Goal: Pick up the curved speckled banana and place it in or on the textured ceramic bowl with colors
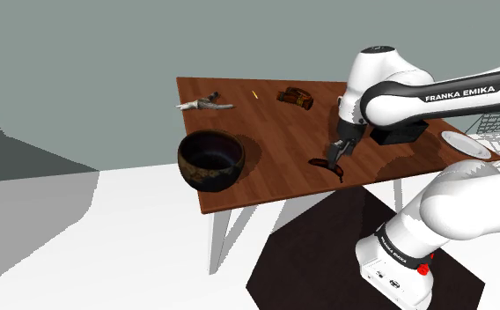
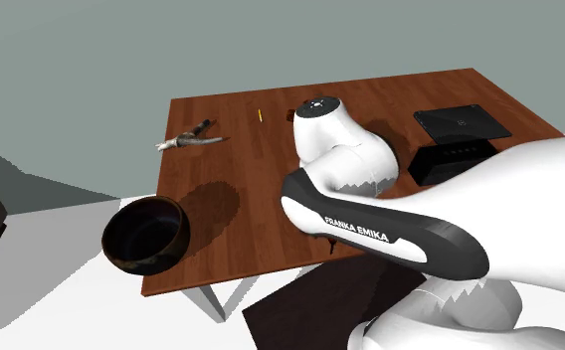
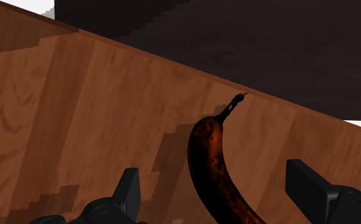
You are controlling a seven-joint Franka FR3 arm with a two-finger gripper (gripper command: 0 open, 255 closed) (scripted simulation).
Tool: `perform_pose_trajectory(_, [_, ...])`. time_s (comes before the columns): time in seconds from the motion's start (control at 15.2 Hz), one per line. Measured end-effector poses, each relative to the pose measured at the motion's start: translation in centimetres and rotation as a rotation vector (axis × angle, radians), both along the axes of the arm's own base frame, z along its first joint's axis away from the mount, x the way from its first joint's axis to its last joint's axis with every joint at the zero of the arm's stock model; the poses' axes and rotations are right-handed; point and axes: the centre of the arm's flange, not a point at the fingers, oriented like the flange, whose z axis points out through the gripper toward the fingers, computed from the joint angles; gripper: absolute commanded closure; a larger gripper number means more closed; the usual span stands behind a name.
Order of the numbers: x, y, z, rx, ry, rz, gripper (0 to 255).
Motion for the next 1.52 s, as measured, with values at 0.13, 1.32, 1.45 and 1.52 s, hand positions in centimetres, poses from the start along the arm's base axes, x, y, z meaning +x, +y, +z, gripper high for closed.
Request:
perform_pose_trajectory(0.13, [-0.1,-0.1,-1.1,-0.001,0.0,0.0,0])
perform_pose_trajectory(1.32, [-0.4,-0.3,-2.9,-0.001,-0.001,0.001,255])
perform_pose_trajectory(1.45, [-0.4,-0.3,-2.9,-0.001,-0.001,0.001,255])
perform_pose_trajectory(1.52, [-0.4,-0.4,-2.7,-0.001,-0.001,0.001,255])
